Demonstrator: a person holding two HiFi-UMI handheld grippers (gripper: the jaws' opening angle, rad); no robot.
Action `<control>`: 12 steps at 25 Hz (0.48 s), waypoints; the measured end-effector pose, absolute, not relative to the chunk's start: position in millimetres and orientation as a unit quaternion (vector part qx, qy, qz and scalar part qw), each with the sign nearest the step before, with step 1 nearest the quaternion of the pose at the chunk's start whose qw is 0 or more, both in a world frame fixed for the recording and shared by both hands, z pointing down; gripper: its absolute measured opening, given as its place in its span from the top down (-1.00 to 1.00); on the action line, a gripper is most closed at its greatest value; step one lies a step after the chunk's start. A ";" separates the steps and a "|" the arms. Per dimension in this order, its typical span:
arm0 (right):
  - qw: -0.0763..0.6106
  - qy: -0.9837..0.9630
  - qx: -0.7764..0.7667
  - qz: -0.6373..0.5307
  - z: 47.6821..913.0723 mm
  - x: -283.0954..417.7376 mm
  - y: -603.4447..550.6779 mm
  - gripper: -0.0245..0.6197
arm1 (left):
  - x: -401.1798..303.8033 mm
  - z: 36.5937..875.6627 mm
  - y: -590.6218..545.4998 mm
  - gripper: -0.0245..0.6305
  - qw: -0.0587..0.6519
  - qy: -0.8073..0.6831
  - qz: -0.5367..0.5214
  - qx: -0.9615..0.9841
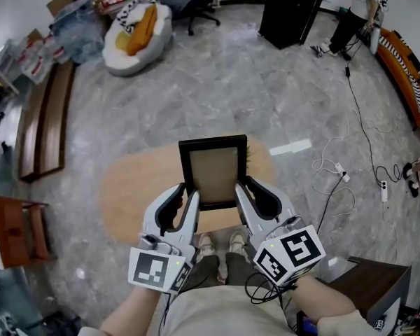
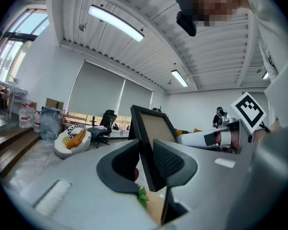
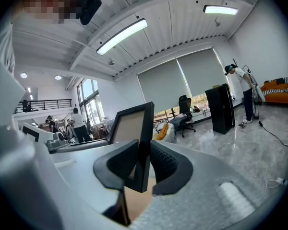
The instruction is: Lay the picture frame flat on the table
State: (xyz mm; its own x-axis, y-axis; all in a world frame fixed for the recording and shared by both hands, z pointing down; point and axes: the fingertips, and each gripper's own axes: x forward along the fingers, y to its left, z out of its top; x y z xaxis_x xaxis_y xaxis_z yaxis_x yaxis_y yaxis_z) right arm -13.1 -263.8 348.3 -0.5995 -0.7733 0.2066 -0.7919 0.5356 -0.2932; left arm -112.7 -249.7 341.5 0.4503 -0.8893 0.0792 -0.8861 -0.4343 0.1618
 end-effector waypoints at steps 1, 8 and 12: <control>0.031 -0.875 0.446 0.186 356.1 -13.7 -265.3 0.69 | -113.4 350.1 -251.5 0.59 0.099 -0.525 -0.006 0.845; 0.065 -0.867 0.435 0.234 424.2 -20.7 -276.5 0.69 | -119.3 413.3 -261.0 0.59 0.149 -0.534 0.021 0.832; 0.084 -0.860 0.435 0.255 469.0 -24.3 -278.2 0.69 | -122.7 456.5 -262.8 0.59 0.172 -0.534 0.032 0.827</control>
State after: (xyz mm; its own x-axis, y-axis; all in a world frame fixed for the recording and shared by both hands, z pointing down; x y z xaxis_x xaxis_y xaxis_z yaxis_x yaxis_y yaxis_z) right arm -24.3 -278.2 469.0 -0.6077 -0.7048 0.3660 -0.7904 0.4918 -0.3653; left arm -122.7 -262.8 456.5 0.4284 -0.8719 0.2372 -0.8941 -0.3710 0.2509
